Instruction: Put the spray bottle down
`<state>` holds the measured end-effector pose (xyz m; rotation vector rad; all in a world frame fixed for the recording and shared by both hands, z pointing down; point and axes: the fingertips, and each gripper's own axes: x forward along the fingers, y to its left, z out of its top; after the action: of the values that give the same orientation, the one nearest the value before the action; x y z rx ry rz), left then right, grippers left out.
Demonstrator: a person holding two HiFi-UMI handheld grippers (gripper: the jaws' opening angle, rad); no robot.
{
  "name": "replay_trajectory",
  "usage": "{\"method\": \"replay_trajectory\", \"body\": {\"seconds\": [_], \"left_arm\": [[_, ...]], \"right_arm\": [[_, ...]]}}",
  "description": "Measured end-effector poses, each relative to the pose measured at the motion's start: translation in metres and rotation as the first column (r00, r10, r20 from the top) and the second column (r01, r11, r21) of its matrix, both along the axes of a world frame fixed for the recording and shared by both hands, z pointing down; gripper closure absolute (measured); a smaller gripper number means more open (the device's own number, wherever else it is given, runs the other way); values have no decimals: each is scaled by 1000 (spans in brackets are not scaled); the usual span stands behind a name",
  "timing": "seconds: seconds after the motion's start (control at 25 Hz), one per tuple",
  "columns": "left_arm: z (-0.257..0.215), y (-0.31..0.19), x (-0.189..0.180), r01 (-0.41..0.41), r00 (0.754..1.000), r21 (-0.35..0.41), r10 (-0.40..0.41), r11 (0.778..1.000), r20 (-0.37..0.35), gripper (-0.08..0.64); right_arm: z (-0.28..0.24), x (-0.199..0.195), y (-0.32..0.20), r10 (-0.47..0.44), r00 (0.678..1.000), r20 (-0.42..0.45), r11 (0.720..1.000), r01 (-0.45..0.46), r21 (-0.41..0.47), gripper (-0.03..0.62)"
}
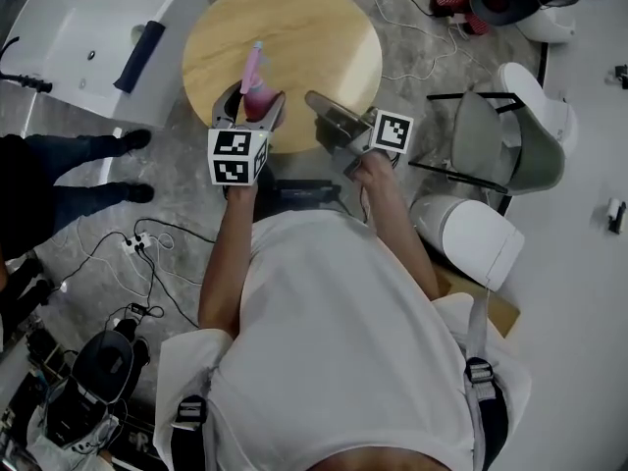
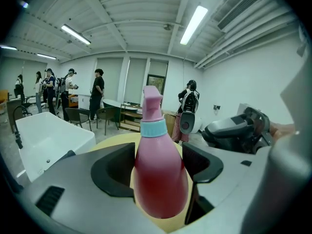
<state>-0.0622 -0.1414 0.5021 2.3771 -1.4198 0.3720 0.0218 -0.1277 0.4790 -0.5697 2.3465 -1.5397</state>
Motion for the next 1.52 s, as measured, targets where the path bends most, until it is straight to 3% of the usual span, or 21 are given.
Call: {"method": "replay_trajectory", "body": {"seconds": [0.32,0.72,1.0,1.52], "left_arm": [[9,-47,-26,-50,999,-1,50,999,-12,255],[33,-72,-28,-96,995,-58,94,994,-23,255],[45,-88,-28,-70,998,-75,69,995,-9,255],[88,-154,-15,9,1000,-187,-8,982,6,255]], "right_arm": [[1,-29,-40,51,999,-18,998,-51,-20,569],[12,-34,-56,94,995,-39,994,-96,-52,569],[19,-33,-69,69,997,-36,996,-71,-54,569],[40,-28,-132,0,1000,-5,996,-1,-91,569]]}}
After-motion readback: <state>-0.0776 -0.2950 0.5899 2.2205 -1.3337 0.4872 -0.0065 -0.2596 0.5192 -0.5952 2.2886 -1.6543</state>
